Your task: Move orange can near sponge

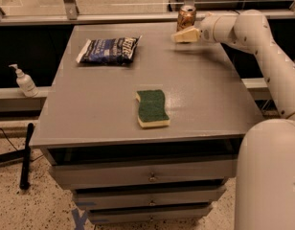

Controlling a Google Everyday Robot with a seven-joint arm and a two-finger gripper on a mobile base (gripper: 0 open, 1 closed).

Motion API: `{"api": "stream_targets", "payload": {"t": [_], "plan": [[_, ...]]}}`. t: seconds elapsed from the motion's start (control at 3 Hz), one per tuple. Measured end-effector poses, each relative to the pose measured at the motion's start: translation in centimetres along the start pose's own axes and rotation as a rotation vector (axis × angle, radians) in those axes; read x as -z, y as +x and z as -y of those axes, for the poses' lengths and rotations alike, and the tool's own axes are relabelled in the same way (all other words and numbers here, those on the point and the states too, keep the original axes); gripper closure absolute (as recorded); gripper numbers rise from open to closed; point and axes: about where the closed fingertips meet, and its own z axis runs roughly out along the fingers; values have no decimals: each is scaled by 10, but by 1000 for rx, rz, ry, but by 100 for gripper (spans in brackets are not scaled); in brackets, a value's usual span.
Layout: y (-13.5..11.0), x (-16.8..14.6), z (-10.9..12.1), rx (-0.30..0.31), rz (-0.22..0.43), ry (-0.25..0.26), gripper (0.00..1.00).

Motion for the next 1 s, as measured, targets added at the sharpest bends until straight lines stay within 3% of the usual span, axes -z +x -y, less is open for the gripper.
{"api": "stream_targets", "payload": {"t": [0.33, 1.0], "plan": [[1, -14, 12, -30, 12, 26, 18], [2, -25, 13, -83, 12, 15, 64]]}}
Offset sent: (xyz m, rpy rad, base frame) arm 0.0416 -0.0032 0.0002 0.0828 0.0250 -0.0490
